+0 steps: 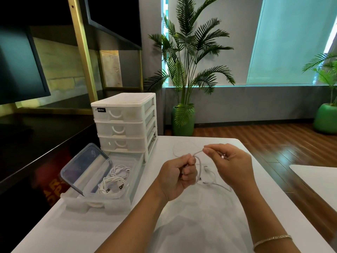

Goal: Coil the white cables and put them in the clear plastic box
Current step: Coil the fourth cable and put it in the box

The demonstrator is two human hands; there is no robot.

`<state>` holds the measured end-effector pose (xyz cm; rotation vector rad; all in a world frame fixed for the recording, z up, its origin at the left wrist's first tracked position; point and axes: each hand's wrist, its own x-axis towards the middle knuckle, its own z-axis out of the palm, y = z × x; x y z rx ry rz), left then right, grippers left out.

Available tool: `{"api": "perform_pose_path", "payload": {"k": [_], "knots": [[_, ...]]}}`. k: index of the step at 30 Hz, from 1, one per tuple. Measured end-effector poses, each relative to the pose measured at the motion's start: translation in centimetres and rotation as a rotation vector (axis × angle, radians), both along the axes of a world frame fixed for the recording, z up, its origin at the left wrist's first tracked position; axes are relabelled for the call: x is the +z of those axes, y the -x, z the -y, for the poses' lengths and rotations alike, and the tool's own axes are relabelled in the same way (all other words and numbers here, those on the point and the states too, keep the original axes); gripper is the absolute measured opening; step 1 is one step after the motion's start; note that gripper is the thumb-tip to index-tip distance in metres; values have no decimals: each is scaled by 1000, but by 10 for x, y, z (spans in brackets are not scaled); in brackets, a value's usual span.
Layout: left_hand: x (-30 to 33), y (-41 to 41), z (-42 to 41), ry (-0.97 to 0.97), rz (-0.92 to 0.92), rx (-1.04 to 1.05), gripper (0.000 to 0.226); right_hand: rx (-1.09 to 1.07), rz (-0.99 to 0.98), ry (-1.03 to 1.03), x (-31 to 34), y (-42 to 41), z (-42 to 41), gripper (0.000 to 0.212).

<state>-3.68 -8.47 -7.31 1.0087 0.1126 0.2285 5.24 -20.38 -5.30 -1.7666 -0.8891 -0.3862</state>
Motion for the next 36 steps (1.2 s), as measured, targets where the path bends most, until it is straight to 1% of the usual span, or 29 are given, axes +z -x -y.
{"api": "perform_pose_path", "payload": {"k": [3, 7, 10, 15, 17, 20, 25, 29, 33, 36], "knots": [[3, 0, -2, 84, 56, 14, 52, -43, 63, -21, 1, -1, 2, 23], [5, 2, -4, 93, 105, 67, 51, -17, 132, -38, 3, 1, -1, 21], [6, 2, -5, 81, 128, 114, 49, 36, 28, -4, 2, 1, -3, 23], [8, 2, -2, 57, 143, 184, 43, 160, -196, -42, -3, 2, -9, 26], [9, 3, -1, 80, 154, 194, 40, 171, -233, -51, -5, 2, -12, 27], [13, 4, -2, 163, 186, 196, 38, 181, -228, -48, -3, 3, -16, 27], [16, 6, -5, 265, 223, 231, 38, 112, -104, 21, -9, 8, -26, 30], [17, 6, -7, 327, 247, 250, 38, 41, 18, 139, -12, 13, -32, 32], [19, 7, -9, 346, 275, 245, 36, 14, 107, 287, -12, 25, -34, 33], [20, 7, -10, 318, 291, 260, 34, 2, 205, 412, -8, 30, -33, 32]]}}
